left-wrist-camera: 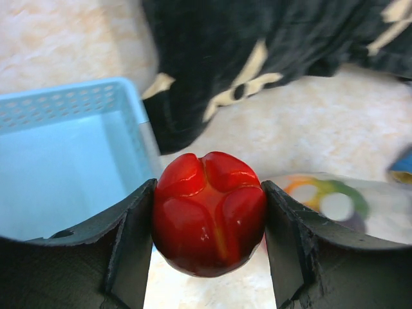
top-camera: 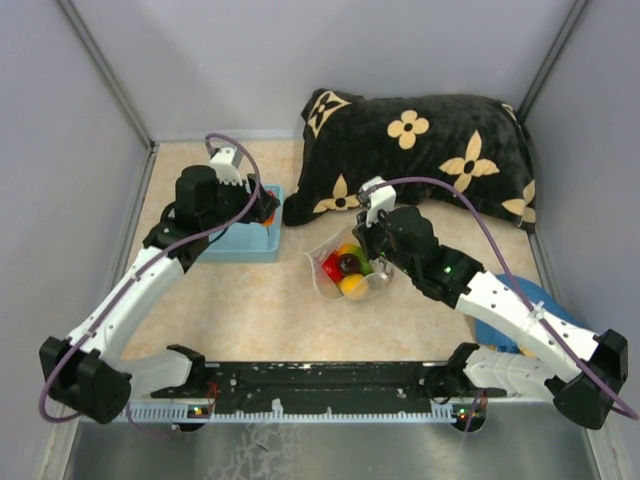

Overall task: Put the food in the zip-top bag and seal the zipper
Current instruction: Place the fake fruit in the zipper food storage bag.

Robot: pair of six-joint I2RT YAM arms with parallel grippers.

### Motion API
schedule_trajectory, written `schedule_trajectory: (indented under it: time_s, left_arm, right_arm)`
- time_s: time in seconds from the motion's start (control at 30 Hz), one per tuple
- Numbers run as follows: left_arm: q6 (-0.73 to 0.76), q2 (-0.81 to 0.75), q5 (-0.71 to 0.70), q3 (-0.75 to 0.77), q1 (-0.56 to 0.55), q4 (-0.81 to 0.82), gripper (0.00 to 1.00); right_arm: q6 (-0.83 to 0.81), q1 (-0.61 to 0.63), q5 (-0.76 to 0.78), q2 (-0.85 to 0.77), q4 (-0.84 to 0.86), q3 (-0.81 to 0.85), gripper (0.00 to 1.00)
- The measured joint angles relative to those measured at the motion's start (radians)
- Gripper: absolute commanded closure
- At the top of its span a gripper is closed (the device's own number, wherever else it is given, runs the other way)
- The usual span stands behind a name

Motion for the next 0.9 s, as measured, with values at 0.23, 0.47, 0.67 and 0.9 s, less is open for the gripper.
schedule_trajectory:
  time_s: [0.23, 0.47, 0.67, 0.9]
  left_arm:
    - [0.013, -0.170, 0.047, -0.093, -0.188, 0.174, 0.48]
    - [0.076, -0.261, 0.048, -0.156, -0.386, 0.309, 0.49]
    - [0.184, -0.279, -0.009, -0.195, -0.584, 0.398, 0.50]
    - [0.410, -0.204, -0.138, -0.212, -0.784, 0.467, 0.52]
  right_arm:
    - [0.010, 0.000, 0.008, -0.002, -0.008, 0.008, 1.00]
    - [0.019, 0.000, 0.009, -0.002, -0.011, 0.008, 1.00]
    - [0.027, 0.000, 0.007, -0.002, -0.019, 0.008, 1.00]
    - [0.038, 0.000, 0.000, -0.003, -0.025, 0.008, 1.00]
